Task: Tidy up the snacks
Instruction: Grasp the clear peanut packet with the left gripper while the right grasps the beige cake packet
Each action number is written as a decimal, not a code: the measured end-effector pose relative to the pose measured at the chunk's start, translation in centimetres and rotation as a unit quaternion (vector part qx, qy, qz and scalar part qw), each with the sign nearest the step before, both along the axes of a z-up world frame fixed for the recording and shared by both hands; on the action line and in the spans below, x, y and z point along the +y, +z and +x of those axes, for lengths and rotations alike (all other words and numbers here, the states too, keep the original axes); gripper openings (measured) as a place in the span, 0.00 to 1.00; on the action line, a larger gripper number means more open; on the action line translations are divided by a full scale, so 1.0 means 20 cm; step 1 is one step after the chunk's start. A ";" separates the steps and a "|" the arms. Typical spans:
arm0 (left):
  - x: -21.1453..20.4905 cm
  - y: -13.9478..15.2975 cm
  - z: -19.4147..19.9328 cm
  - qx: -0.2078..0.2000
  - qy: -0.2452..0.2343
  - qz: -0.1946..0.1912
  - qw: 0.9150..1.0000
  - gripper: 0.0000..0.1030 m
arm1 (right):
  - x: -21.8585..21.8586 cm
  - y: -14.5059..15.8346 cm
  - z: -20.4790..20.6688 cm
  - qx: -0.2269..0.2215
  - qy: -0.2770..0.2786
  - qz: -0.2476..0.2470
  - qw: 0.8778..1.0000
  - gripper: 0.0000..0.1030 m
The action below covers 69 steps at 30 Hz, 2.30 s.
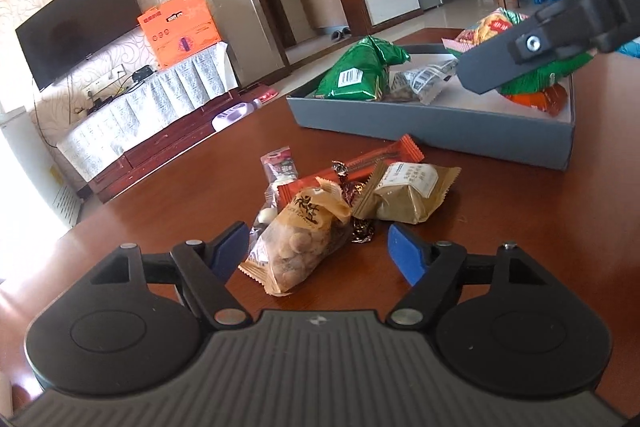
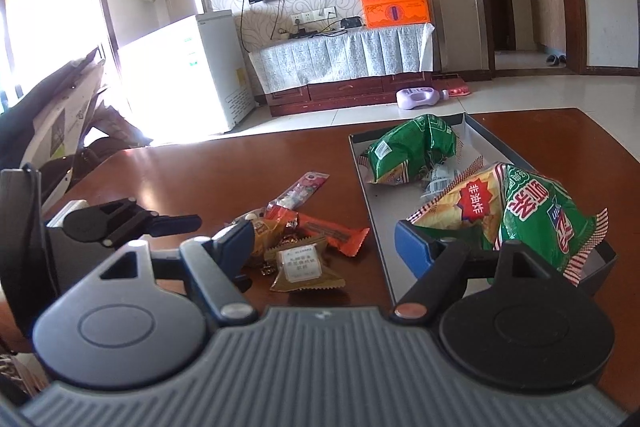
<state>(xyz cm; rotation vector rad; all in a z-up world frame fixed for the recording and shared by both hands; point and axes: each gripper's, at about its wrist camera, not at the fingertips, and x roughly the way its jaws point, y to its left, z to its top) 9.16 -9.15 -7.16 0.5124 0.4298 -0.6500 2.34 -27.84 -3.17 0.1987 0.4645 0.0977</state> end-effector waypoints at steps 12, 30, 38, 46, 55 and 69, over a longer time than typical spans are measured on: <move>0.00 -0.05 0.18 0.055 -0.021 -0.030 0.998 0.52 | 0.03 0.01 0.04 0.004 0.016 -0.009 1.000 0.76; 0.14 -0.01 0.10 0.043 0.082 0.006 0.996 0.76 | 0.26 -0.14 0.19 0.072 0.062 -0.106 0.990 0.76; 0.14 -0.03 0.14 0.062 0.075 0.008 0.995 0.76 | 0.29 -0.19 0.31 0.089 0.088 -0.125 0.984 0.66; 0.18 -0.06 0.18 0.092 0.096 -0.019 0.991 0.76 | 0.33 -0.20 0.34 0.089 0.080 -0.144 0.982 0.58; 0.17 -0.06 0.18 0.090 0.098 -0.017 0.991 0.78 | 0.32 -0.18 0.33 0.112 0.108 -0.114 0.981 0.44; 0.21 -0.07 0.21 0.093 0.116 -0.026 0.989 0.81 | 0.36 -0.21 0.35 0.113 0.080 -0.111 0.984 0.70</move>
